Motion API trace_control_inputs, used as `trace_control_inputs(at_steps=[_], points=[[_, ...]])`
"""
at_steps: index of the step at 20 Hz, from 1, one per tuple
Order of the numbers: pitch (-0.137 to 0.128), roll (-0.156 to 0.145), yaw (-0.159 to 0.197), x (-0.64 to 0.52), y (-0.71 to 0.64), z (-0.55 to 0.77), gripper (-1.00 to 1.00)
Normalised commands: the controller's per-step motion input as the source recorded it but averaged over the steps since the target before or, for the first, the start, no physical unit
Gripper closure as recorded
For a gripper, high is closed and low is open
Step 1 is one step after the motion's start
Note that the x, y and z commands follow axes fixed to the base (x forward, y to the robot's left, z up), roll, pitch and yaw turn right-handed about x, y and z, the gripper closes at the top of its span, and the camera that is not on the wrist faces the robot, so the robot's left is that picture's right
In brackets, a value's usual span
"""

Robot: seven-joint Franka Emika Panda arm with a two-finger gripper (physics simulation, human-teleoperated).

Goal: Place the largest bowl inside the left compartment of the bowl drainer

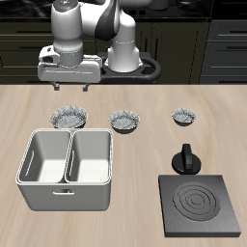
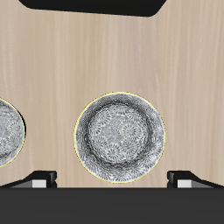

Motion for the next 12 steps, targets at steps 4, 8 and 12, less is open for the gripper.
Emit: trace_control_inputs(at_steps=[4, 8, 12], points=[[0.028, -0.022, -0.003, -0.04, -0.11, -0.39, -1.00], [0.037, 0.002, -0.005, 0.02, 0.03, -0.29, -1.00], [0.057, -0.008, -0.007, 0.04, 0.03, -0.40, -1.00]])
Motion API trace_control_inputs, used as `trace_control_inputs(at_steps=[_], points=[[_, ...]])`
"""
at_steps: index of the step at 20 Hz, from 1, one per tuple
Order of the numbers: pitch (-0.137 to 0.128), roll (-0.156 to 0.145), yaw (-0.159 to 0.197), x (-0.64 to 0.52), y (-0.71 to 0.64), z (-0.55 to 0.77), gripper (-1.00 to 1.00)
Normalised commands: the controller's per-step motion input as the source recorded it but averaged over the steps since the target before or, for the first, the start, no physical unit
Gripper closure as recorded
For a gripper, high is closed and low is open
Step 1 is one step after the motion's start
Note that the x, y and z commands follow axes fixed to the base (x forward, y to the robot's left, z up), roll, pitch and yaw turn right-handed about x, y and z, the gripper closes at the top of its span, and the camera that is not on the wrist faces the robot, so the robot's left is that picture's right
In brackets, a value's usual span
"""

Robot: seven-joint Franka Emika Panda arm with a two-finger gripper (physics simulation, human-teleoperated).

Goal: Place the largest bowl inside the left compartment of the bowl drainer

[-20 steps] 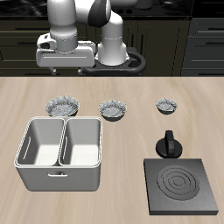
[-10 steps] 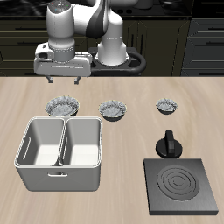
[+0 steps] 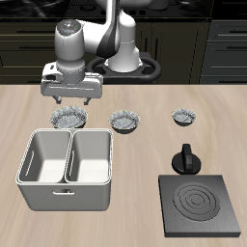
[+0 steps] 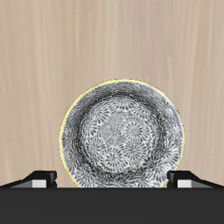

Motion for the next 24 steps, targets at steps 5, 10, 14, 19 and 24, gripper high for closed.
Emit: trace_control_inputs(at_steps=[5, 10, 14, 19, 24], points=[[0.025, 0.014, 0.010, 0.01, 0.11, -0.21, -1.00], [0.035, 0.023, 0.000, 0.00, 0.12, -0.20, -1.00], [0.019, 0.017, -0.006, 0.01, 0.08, -0.12, -1.00], [0.031, 0.017, -0.012, 0.03, 0.06, -0.18, -1.00], [0.037, 0.004, 0.007, 0.05, 0.04, -0.21, 1.00]])
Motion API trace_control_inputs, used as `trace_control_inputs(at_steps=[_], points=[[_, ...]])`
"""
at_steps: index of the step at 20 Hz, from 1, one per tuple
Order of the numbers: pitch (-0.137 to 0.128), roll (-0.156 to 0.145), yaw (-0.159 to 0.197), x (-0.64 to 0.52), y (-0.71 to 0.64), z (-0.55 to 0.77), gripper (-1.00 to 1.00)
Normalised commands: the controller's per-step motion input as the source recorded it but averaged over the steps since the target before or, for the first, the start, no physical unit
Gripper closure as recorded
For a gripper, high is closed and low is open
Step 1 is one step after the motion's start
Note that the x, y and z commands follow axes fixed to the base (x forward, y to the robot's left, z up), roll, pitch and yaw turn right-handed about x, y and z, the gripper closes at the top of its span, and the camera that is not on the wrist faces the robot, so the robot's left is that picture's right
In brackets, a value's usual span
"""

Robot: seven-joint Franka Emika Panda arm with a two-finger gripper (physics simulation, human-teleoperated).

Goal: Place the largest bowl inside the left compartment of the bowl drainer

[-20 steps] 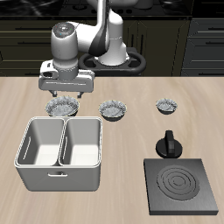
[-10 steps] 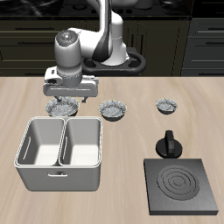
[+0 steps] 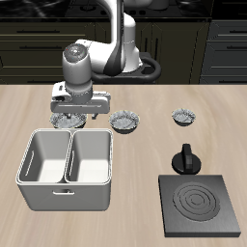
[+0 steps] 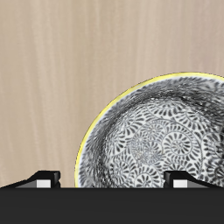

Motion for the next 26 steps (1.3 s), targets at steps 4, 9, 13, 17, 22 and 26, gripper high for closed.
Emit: trace_control_inputs(at_steps=[4, 9, 13, 17, 22, 26], points=[[0.010, -0.014, -0.018, 0.04, -0.01, -0.08, 1.00], [-0.013, 0.017, -0.015, -0.02, 0.00, 0.07, 1.00], [-0.031, -0.005, 0.008, 0.04, 0.01, 0.15, 1.00], [-0.019, 0.004, 0.010, 0.04, 0.06, 0.14, 1.00], [-0.075, 0.000, -0.021, 0.01, 0.04, 0.50, 1.00], [-0.075, 0.001, -0.024, 0.00, 0.12, 0.56, 1.00]])
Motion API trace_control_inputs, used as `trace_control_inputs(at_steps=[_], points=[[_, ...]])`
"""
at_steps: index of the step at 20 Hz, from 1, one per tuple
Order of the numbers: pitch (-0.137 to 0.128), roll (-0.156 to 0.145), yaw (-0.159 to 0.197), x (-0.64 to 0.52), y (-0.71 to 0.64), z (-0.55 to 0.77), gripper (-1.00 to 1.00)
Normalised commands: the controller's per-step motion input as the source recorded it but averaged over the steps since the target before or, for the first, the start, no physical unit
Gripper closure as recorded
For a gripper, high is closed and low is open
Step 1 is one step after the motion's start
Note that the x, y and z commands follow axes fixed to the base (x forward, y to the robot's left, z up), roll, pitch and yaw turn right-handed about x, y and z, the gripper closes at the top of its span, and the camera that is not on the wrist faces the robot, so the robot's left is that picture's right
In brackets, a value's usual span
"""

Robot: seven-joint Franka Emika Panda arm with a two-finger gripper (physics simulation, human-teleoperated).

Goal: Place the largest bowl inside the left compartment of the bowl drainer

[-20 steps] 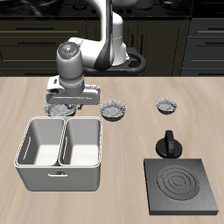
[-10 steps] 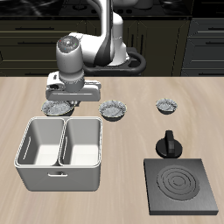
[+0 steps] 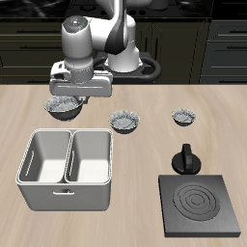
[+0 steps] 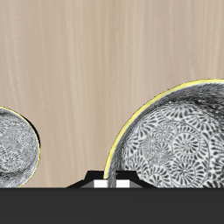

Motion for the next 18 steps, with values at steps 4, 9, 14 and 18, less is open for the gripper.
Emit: trace_control_inputs(at_steps=[4, 9, 14, 18], points=[[-0.119, 0.000, -0.004, -0.13, 0.22, 0.87, 1.00], [-0.079, -0.009, 0.018, -0.12, 0.12, 0.56, 1.00], [-0.060, -0.002, -0.008, -0.13, 0.08, 0.46, 1.00], [-0.046, 0.010, 0.007, -0.09, 0.13, 0.36, 1.00]])
